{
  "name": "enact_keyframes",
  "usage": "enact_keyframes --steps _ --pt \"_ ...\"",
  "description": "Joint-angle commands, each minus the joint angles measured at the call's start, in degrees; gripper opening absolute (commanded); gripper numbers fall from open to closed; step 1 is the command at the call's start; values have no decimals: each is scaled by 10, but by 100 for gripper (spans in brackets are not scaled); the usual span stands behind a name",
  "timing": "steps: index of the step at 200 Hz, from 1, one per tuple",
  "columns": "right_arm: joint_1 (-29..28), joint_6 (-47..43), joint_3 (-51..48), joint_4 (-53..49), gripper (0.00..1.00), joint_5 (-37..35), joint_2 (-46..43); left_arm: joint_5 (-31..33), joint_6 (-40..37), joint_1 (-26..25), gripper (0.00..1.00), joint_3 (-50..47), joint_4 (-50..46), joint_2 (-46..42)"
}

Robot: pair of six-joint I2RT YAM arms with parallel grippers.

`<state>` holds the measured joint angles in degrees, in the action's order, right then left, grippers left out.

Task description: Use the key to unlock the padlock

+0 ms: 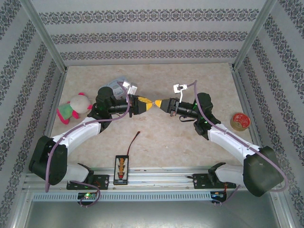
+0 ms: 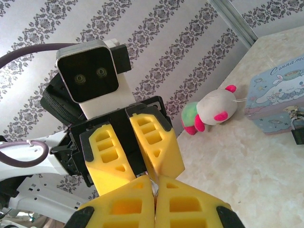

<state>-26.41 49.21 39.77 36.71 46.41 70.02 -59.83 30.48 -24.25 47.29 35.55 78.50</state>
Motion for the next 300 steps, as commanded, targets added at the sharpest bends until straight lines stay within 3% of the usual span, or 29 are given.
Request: enact_keyframes --steps 1,49,72,85,122,164,200,249,271,300 --pt "-7 -3 19 28 0 15 5 -17 5 1 19 14 36 3" --pt "-7 -2 20 30 0 16 7 -20 6 1 0 14 37 2" --pt "-4 -3 17 28 0 16 7 -22 2 1 0 14 33 0" --pt "-2 -12 15 19 10 15 5 -24 -14 1 0 18 10 -7" --pt "23 -73 2 -64 36 -14 -37 0 -156 -3 0 57 -221 -53" --pt "39 -130 -27 -135 43 -68 -112 99 -308 -31 0 166 -562 -57" --pt "37 -169 -41 -135 46 -41 -146 172 -391 -79 0 272 -766 -16" --pt "16 -180 -35 -103 40 42 -119 147 -392 -90 0 285 -740 -15" --pt "11 -178 -33 -91 33 75 -104 138 -394 -90 0 287 -734 -15" --pt "4 -173 -30 -73 32 103 -88 137 -399 -90 0 287 -736 -20"
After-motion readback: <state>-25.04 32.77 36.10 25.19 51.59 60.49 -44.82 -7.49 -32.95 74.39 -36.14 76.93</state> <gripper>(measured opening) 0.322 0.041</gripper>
